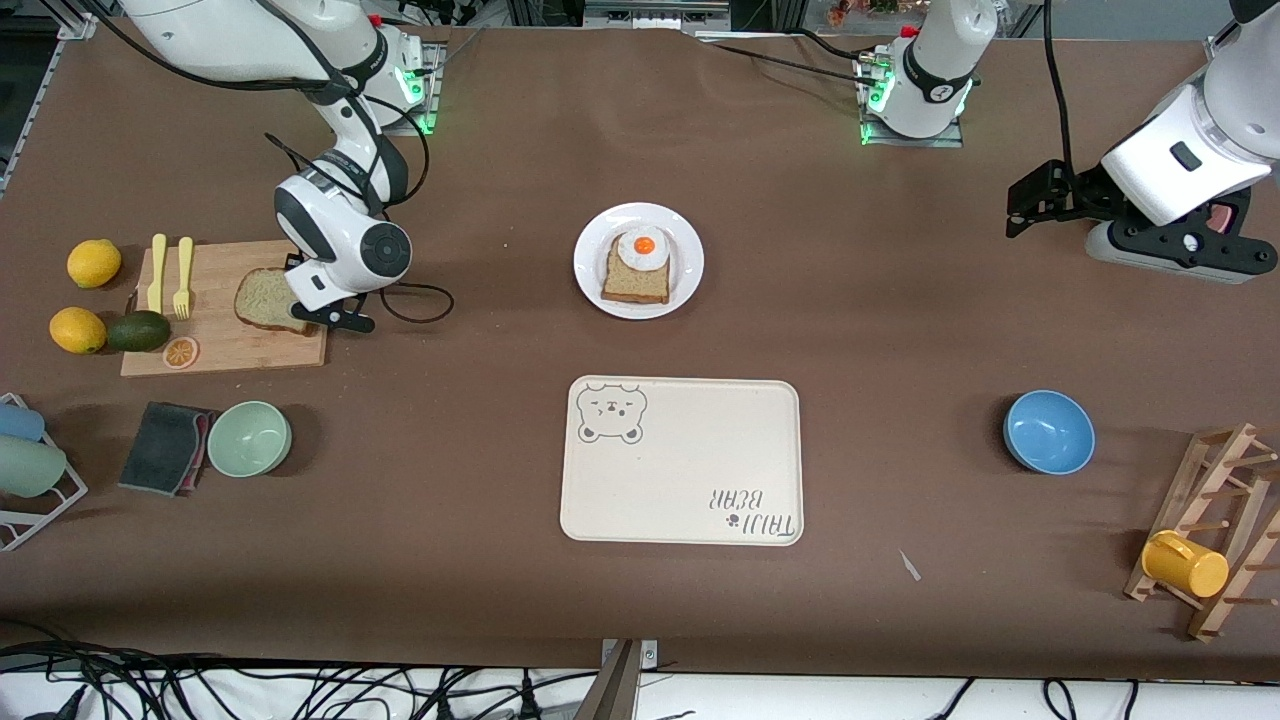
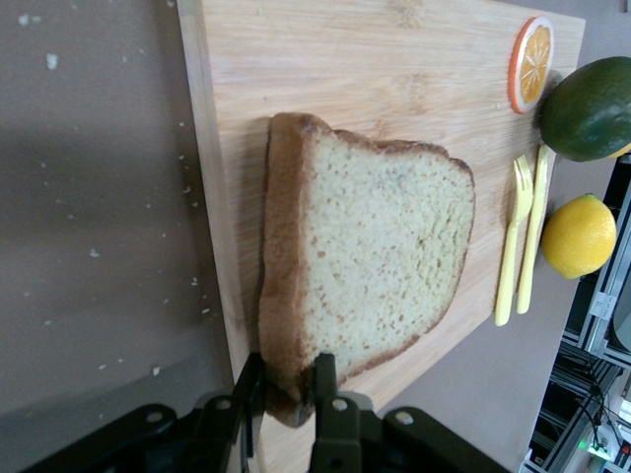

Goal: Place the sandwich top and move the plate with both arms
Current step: 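Lift the bread slice with the right gripper and carry it over the plate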

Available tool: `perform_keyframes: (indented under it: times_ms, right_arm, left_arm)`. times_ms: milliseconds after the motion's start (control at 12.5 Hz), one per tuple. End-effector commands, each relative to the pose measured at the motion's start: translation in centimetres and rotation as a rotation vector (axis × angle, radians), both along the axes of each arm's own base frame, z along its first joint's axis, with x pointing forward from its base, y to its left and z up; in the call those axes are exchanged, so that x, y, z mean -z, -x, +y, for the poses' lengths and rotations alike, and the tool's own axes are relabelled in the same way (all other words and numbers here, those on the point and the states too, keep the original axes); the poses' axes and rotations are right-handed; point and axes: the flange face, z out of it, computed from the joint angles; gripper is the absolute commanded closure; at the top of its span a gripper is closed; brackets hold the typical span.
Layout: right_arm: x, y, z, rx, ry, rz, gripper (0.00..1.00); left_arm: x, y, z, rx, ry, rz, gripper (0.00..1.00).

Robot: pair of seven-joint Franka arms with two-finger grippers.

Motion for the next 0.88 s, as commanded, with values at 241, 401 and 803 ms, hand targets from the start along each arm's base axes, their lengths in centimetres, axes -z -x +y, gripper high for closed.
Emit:
perform_keyframes:
  times_ms: [241,401,803]
  right_arm:
    - [-2.0,-0.2,0.5,-0.026,0.01,-0.035,1.0]
    - [-4.6,-0.4,2.3,-0.043,0.001,-0.078,1.0]
    - [-15.7,4.2,17.9,-0.086,-0.173,-0.17,1.0]
  left_arm:
    - [-0.7,0.2,-1.0,0.017,-0.028,-0.004,0.0]
    - [-0.7,0.2,-1.4,0.025,-0.028,-0.004,0.0]
    - [-0.7,0.2,-1.4,0.025,-0.028,-0.004,0.0]
